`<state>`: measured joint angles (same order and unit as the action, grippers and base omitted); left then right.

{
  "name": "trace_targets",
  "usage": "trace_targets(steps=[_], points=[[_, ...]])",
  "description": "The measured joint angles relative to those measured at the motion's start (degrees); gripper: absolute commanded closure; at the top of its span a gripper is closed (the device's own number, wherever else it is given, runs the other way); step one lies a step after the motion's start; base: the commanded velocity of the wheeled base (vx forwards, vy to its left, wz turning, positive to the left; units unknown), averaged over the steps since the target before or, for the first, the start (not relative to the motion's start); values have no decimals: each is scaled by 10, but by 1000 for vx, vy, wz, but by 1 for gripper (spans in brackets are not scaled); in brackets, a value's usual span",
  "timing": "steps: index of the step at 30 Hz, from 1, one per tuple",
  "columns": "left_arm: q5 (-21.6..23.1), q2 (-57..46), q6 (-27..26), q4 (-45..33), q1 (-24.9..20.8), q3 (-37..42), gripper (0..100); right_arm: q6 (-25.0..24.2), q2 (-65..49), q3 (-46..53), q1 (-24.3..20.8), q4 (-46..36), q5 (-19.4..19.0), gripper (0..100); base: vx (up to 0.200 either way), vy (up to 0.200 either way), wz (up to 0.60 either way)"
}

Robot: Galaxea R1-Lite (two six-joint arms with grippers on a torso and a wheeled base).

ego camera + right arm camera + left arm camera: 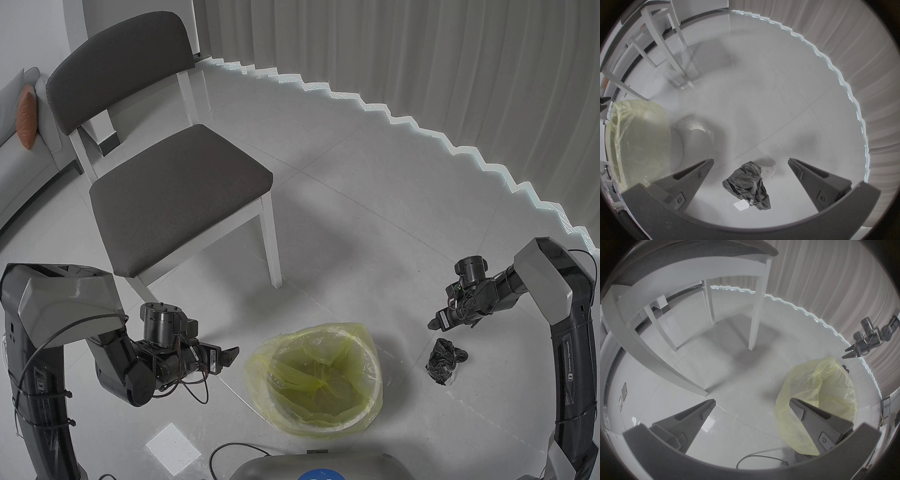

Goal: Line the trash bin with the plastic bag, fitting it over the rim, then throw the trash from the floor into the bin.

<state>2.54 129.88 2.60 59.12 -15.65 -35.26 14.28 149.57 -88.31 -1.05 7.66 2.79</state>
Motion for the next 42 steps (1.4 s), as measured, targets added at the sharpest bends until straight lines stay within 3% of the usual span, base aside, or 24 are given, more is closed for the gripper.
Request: trace_targets(steps=[7, 16, 29, 42], points=[[48, -26, 5, 13, 0, 25, 0, -3, 13, -19, 1, -1, 0, 0, -171, 0, 0], [49, -36, 13, 32, 1, 34, 0, -3, 37, -59, 1, -8, 0, 0, 0, 0, 0], [43, -21, 9, 34, -1, 29, 0, -4, 88, -173, 2, -130, 17, 0, 0, 0, 0], [40, 1, 6, 50, -3, 22, 0, -3, 100, -185, 1, -195, 19, 0, 0, 0, 0]])
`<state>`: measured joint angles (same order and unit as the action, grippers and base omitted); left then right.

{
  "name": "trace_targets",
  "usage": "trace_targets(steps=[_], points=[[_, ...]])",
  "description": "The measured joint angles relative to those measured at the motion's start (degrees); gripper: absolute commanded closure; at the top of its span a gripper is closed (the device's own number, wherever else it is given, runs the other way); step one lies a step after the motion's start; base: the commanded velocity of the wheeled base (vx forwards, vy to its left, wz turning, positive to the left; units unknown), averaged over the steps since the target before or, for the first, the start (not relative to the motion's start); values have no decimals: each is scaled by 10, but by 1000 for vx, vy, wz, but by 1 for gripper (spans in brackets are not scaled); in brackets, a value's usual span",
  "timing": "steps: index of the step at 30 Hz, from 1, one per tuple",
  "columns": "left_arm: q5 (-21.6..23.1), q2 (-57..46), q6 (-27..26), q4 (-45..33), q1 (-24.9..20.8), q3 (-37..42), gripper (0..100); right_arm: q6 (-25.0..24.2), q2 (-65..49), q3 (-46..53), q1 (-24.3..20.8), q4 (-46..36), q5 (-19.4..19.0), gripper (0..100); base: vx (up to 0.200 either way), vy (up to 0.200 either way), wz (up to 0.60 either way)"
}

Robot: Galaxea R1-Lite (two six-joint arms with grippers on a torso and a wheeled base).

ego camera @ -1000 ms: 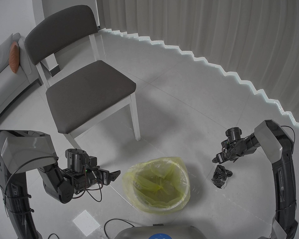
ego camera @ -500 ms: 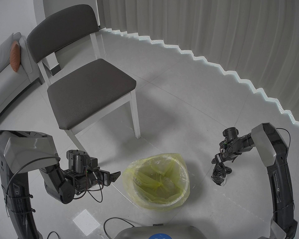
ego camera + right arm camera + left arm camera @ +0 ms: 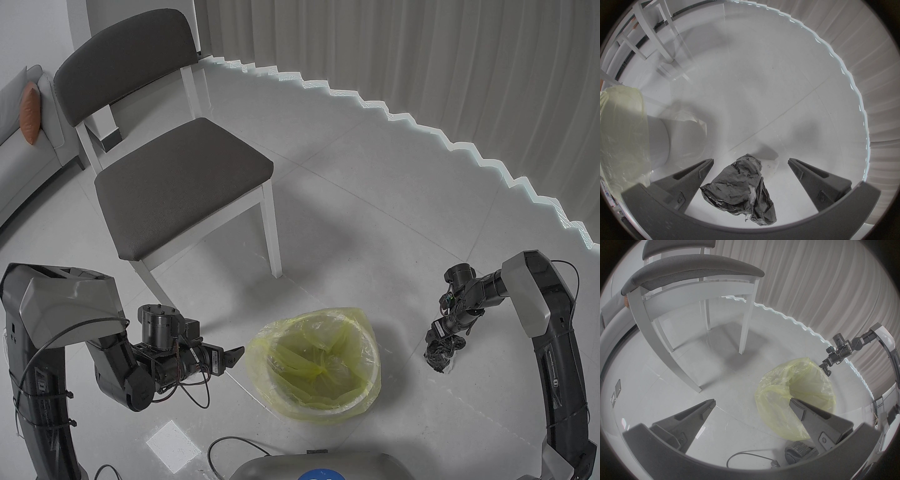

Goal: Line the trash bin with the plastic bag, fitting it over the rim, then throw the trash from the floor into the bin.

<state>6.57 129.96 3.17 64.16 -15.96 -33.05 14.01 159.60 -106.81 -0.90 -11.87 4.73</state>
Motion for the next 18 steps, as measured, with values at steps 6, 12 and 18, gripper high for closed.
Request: trace_targets(steps=[6, 12, 18], points=[[-1, 13, -1, 24, 0, 2, 0, 4, 0, 0, -2, -2, 1, 100, 0, 0, 0], [-2, 18, -1, 27, 0, 5, 0, 2, 1, -1, -3, -2, 1, 100, 0, 0, 0], [-2, 18, 1, 27, -1, 8, 0, -1, -2, 1, -3, -2, 1, 100, 0, 0, 0]])
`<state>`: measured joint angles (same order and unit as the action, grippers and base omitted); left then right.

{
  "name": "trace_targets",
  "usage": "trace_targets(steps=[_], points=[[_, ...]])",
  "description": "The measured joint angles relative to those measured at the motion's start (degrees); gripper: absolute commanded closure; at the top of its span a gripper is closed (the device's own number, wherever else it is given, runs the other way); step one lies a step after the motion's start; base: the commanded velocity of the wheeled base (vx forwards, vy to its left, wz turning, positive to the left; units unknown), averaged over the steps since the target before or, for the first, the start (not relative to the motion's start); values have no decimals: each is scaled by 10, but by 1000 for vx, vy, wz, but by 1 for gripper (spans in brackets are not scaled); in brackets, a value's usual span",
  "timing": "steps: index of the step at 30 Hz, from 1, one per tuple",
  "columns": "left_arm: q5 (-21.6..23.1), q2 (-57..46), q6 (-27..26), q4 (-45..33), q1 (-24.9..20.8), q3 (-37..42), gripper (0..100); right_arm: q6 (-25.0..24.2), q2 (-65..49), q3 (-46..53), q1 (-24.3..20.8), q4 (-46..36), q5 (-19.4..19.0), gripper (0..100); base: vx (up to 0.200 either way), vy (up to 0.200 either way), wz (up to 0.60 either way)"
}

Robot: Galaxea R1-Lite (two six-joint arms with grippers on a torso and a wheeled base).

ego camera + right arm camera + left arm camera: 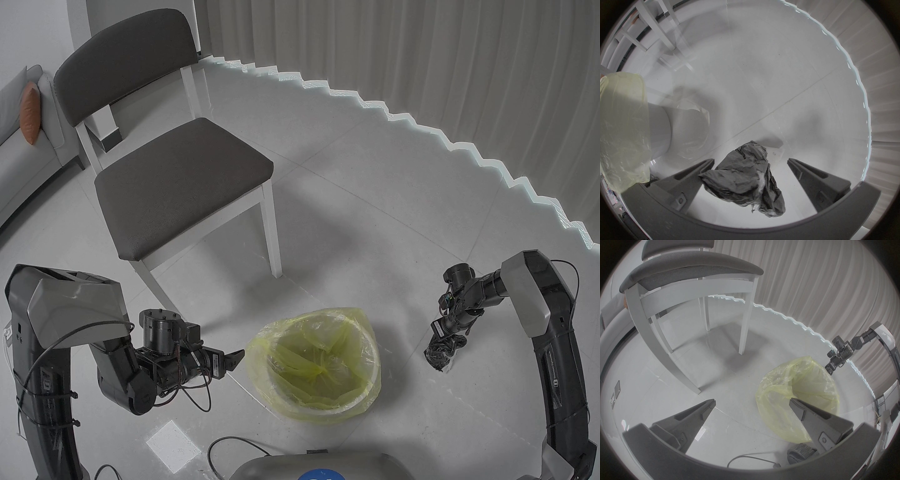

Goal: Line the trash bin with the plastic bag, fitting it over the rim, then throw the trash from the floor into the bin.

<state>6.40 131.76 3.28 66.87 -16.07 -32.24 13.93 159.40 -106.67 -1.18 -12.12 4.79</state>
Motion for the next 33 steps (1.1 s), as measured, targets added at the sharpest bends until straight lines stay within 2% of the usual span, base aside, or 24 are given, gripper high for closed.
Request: trace_targets(steps=[9, 17, 22, 27, 33], points=[[-2, -6, 3, 12, -1, 9, 0, -1, -42, 34, -1, 3, -2, 100, 0, 0, 0], [-22, -14, 7, 27, -9, 28, 0, -1, -130, 131, -9, 27, -9, 100, 0, 0, 0], [-25, -20, 32, 29, -18, 31, 0, -2, -208, 196, -26, 70, -10, 100, 0, 0, 0], [-24, -27, 63, 30, -28, 34, 0, -2, -296, 236, -65, 89, -7, 100, 0, 0, 0], [-6, -55, 106, 31, -32, 45, 0, -17, -391, 256, -141, 93, -1, 100, 0, 0, 0]])
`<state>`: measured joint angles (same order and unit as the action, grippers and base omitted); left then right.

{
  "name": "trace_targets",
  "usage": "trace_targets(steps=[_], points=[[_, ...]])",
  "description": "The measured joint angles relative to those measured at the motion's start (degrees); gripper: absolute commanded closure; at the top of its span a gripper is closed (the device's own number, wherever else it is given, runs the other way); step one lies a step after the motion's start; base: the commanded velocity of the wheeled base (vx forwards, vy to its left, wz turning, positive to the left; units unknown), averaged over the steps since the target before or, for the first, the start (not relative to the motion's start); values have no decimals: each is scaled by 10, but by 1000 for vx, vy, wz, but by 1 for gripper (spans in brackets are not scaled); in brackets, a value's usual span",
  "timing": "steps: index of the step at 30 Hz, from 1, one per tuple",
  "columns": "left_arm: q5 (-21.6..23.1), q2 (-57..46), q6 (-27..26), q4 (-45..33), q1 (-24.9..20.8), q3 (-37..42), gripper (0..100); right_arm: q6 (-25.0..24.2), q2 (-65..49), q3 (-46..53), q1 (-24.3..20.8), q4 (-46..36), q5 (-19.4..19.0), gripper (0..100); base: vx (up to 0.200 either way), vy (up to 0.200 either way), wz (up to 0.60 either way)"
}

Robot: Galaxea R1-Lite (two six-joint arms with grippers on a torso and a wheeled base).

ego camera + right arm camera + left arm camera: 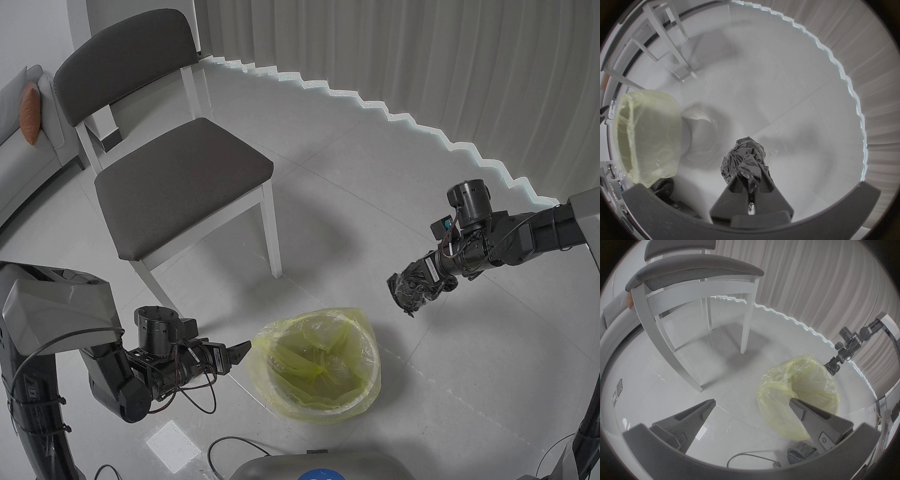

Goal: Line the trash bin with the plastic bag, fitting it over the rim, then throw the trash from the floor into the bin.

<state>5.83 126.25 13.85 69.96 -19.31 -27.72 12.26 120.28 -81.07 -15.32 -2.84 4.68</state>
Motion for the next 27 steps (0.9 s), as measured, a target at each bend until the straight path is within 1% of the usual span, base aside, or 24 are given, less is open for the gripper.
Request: trace_targets(steps=[6, 7, 16, 21, 27], points=[[30, -33, 6, -6, 5, 3, 0, -22, -49, 6, -60, 3, 2, 100, 0, 0, 0], [36, -43, 6, -9, 7, 4, 0, -30, -61, 9, -85, 4, 1, 100, 0, 0, 0], [40, -65, 8, -5, 14, 3, 0, -48, -77, 37, -174, 7, -2, 100, 0, 0, 0], [40, -73, 10, -5, 15, 3, 0, -50, -62, 51, -213, 7, -3, 100, 0, 0, 0], [40, -85, 11, -6, 15, 3, 0, -50, -29, 58, -235, 8, -3, 100, 0, 0, 0]])
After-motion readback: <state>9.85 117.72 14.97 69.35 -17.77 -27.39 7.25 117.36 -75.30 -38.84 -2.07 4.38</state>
